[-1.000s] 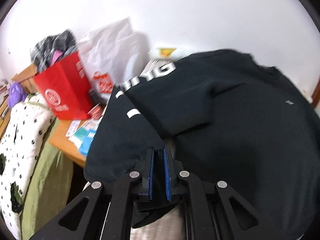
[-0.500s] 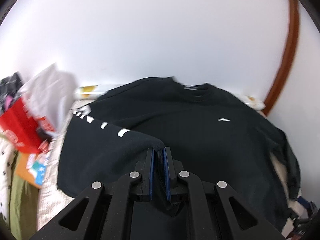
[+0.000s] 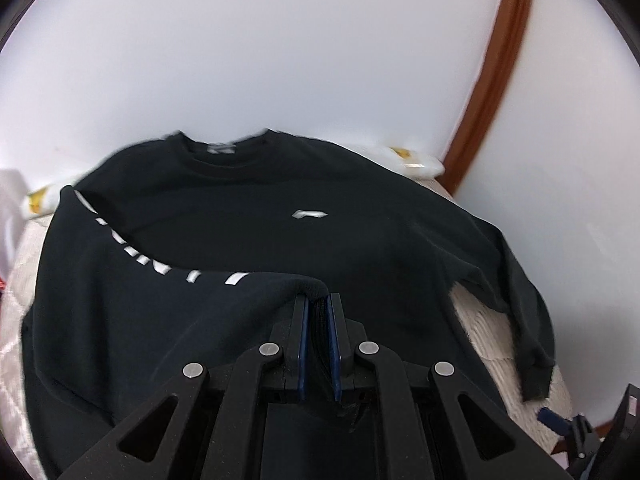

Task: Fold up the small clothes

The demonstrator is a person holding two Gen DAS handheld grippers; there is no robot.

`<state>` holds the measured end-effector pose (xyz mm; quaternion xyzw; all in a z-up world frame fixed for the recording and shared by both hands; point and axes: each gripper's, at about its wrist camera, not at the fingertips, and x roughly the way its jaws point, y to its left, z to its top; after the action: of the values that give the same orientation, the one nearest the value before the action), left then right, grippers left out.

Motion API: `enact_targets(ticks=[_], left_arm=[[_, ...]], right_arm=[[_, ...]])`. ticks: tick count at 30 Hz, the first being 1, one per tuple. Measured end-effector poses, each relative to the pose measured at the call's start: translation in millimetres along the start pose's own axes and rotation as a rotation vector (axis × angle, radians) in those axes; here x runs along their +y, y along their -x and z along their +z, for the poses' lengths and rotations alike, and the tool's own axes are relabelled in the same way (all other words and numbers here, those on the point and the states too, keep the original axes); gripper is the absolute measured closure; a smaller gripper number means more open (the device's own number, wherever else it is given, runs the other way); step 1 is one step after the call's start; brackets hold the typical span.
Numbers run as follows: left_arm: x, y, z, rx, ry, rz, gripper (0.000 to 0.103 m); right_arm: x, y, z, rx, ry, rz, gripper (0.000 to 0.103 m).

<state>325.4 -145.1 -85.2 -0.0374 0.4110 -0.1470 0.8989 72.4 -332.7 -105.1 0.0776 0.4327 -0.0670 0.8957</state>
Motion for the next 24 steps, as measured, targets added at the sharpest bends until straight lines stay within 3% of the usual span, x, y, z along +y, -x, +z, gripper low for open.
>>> enact_targets(ticks=[5, 7, 8, 9, 12, 15, 19, 21, 24], left_arm=[[2.6, 5.5, -9.9, 0.017, -0.005, -0.029, 0.075], [15.0, 16.2, -13.3, -0.005, 0.004, -0.026, 0.058], [25.5, 24.3, -15.7, -0.021, 0.014, -0.019, 0.04], [37.1, 32.9, -17.4, -0.042, 0.025, -0.013, 0.033], [78.3, 54.0, -25.5, -0.08, 0.054, 0.038, 0.033], [128.9, 68.5, -40.5, -0.072, 0.087, 0.136, 0.033], [198.0, 74.5, -73.6, -0.007, 0.133, 0.323, 0.033], [220.9, 75.6, -91.8, 0.024, 0.156, 0.355, 0.033], [248.9, 74.7, -115.7, 0.051, 0.211, 0.339, 0.033]], right_arm=[[14.0, -5.0, 6.5, 0.001, 0.015, 0.029, 0.002], [29.8, -6.9, 12.9, -0.003, 0.04, 0.062, 0.002], [35.2, -8.1, 15.8, -0.002, 0.048, 0.073, 0.002], [45.4, -10.0, 20.2, -0.003, 0.066, 0.087, 0.002], [72.3, -16.2, 32.9, -0.021, 0.108, 0.123, 0.002], [93.9, -31.8, 47.2, -0.022, 0.117, 0.157, 0.004], [109.5, -64.8, 68.3, 0.009, 0.084, 0.17, 0.019], [114.9, -86.1, 78.4, 0.04, 0.058, 0.166, 0.02], [115.9, -115.8, 90.2, 0.08, 0.002, 0.134, 0.02]])
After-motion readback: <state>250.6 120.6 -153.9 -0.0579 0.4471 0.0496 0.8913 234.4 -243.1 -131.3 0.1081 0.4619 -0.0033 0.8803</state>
